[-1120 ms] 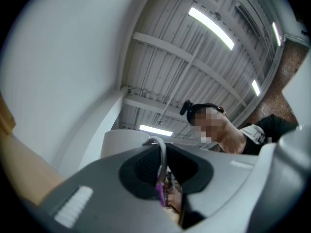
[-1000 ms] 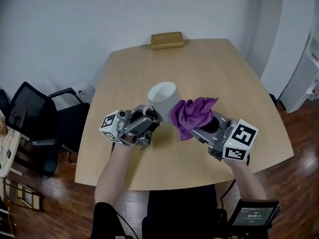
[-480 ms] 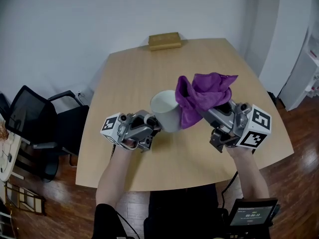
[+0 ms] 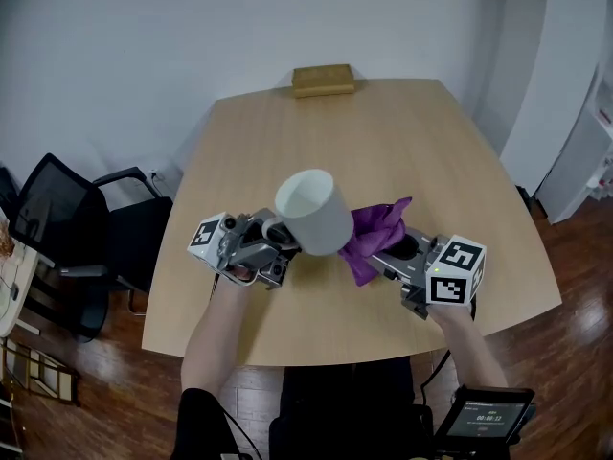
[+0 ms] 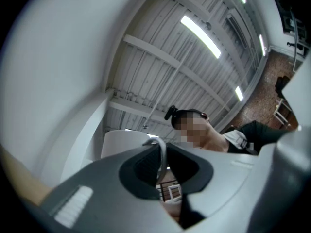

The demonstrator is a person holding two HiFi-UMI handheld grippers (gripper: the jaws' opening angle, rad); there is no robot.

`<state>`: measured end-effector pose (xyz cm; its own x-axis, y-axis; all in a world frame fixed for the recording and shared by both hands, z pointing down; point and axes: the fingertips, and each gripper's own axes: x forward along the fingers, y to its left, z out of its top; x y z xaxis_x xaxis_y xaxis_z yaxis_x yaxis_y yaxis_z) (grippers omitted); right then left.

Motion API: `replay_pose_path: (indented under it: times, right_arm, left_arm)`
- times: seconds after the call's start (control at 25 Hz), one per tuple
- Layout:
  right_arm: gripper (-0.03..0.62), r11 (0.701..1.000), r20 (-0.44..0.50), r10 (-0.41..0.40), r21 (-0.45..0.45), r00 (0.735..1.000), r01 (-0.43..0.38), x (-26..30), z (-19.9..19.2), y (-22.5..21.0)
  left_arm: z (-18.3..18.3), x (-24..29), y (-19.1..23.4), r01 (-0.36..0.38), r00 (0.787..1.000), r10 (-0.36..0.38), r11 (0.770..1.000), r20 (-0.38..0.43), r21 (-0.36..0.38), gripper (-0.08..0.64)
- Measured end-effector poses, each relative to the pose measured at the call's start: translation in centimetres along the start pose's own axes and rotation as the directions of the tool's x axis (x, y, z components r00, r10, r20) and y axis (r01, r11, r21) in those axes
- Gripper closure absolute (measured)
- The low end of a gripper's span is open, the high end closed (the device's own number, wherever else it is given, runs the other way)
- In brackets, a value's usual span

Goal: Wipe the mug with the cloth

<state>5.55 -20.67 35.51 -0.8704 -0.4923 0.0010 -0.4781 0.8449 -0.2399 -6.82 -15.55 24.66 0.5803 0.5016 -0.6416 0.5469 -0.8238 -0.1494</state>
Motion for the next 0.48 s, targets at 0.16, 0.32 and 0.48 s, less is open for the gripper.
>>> replay_pose_path:
  times: [0.16,0.32,0.48]
  right_arm:
    - [0.511,0.91,0.245,0.109,0.365,0.963,-0.196,-0.3,3.0,-0.7]
    - [0.518,0.567,0.515,0.213,0.627,0.83,-0.535,0.1,2.8,0.8]
    - [0.518,0.544,0.577,0.182,0.615,0.796,-0.571,-0.5,2.9,-0.1]
  left_arm:
    - [-1.7,1.2,-1.4,0.095,0.993,-0.095,0.995,-0.073,-0.007,0.497]
    - [-2.5,1.3,-1.0,0.057,0.99,-0.056,0.998,-0.129,0.004,0.49]
    - [-2.6,1.3,0.7,-0.039,0.975,0.052,0.997,-0.218,0.065,0.491]
